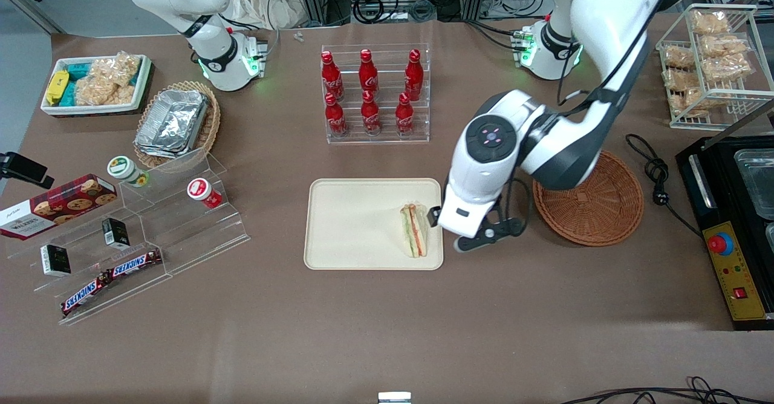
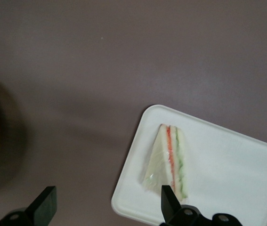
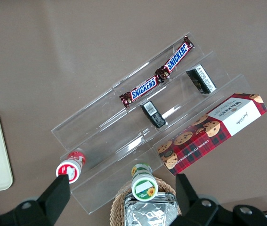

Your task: Place sandwich from basket to tray

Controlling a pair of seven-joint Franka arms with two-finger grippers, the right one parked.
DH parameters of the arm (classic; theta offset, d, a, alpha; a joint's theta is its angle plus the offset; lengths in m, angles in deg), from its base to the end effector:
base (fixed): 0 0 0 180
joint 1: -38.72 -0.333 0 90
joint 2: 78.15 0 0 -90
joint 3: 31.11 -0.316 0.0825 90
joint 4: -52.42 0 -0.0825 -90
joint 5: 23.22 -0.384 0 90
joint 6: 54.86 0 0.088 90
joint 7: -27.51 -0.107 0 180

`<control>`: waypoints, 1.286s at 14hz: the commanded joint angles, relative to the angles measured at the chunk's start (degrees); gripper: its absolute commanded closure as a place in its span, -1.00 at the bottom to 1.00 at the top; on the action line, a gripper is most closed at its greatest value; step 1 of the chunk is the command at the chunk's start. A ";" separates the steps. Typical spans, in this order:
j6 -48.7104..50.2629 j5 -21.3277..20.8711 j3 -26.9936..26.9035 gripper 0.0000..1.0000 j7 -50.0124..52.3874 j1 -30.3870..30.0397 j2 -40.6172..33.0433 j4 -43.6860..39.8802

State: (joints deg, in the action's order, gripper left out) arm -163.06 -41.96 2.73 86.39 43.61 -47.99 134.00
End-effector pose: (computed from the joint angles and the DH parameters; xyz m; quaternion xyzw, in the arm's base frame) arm 0.5991 -0.3535 0.4330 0.9870 0.1596 0.0201 0.0009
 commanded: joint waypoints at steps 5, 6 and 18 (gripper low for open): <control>0.09 15.65 -14.92 -1.00 -26.49 -1.90 -27.04 24.47; 0.87 16.63 -16.85 -1.00 -30.62 -2.16 -29.60 26.07; 15.99 18.22 -35.51 -1.00 -64.68 -2.25 -30.34 16.25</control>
State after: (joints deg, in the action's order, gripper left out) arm -149.26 -23.89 -32.90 22.98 41.27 -80.65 153.90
